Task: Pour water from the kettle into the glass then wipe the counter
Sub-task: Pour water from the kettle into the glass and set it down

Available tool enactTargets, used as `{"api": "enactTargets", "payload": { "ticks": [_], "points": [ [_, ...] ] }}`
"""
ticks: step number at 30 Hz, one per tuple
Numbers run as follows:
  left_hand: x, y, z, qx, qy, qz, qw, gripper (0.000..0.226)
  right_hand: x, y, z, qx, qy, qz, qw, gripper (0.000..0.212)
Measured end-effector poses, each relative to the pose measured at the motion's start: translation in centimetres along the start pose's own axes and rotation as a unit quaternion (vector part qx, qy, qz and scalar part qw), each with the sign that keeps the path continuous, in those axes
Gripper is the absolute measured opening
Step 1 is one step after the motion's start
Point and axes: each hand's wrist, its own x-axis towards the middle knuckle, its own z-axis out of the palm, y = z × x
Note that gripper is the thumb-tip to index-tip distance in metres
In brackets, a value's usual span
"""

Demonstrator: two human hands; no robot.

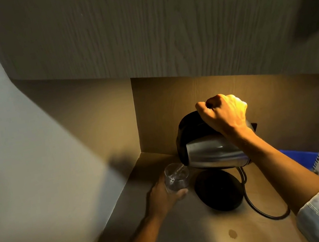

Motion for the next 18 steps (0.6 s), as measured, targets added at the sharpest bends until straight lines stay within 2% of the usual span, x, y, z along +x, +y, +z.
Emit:
{"api": "enactTargets", "payload": {
  "ticks": [9,15,18],
  "points": [
    [0.1,0.1,0.1,0.003,0.002,0.001,1.000,0.085,-1.1,0.3,0.9,0.010,0.008,0.009,1.000,0.049],
    [0.1,0.0,0.2,-0.006,0.005,0.009,1.000,0.077,-2.3,3.8,1.7,0.089,0.023,0.133,0.987,0.050],
    [0.1,-0.2,0.4,-0.008,0.011,0.013,1.000,0.081,-3.1,5.7,1.9,0.115,0.027,0.217,0.969,0.049]
  ]
}}
